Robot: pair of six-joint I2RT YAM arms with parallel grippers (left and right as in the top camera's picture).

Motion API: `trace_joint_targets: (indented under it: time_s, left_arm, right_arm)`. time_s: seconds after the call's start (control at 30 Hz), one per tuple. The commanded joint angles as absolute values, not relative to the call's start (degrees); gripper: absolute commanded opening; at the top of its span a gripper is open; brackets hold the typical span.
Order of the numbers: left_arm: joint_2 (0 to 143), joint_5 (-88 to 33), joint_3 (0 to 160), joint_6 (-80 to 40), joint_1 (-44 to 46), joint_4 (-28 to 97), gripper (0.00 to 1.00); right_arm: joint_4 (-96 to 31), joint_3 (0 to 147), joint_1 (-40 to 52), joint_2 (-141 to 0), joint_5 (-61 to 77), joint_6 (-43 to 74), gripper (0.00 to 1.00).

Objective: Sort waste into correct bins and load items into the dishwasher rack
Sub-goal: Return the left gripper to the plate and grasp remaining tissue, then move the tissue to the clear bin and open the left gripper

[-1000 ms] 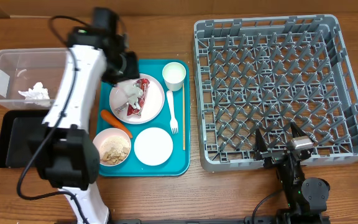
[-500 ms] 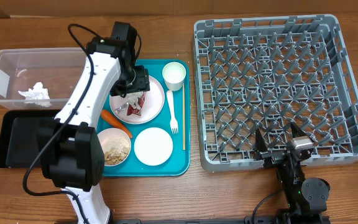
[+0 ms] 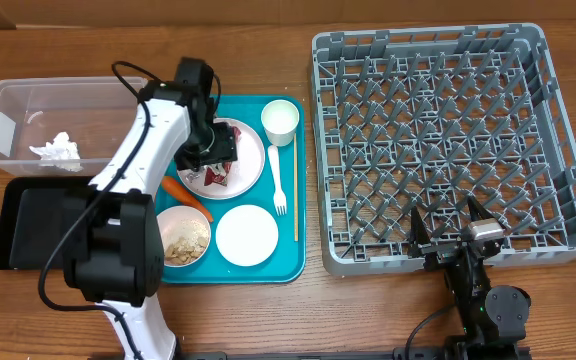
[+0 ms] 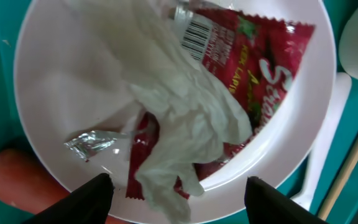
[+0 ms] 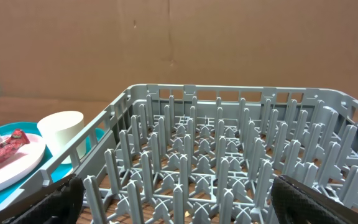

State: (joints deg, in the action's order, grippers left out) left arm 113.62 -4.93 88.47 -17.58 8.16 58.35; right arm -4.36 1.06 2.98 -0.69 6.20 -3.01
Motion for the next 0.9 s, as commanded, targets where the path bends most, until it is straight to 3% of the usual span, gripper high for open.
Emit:
trace_joint_targets:
  time_s: [0.0,0.3,0.87]
  left_arm:
    - [113.14,-5.52,87.77,-16.88,6.33,58.0,0.69]
    - [113.14,-5.82,85.54,-16.88,6.09,55.16,0.66]
    - [113.14,-6.02,85.54,-16.93,6.07,55.16,0.2]
  right_arm:
    - [-4.12,0.45,2.83,-0.27,6.48,-2.81,1.0]
    - [-4.12,0.45,2.83,-0.27,6.48,-2.79,1.0]
    - [-4.12,0.45,2.83,-0.27,6.48,-2.81,1.0]
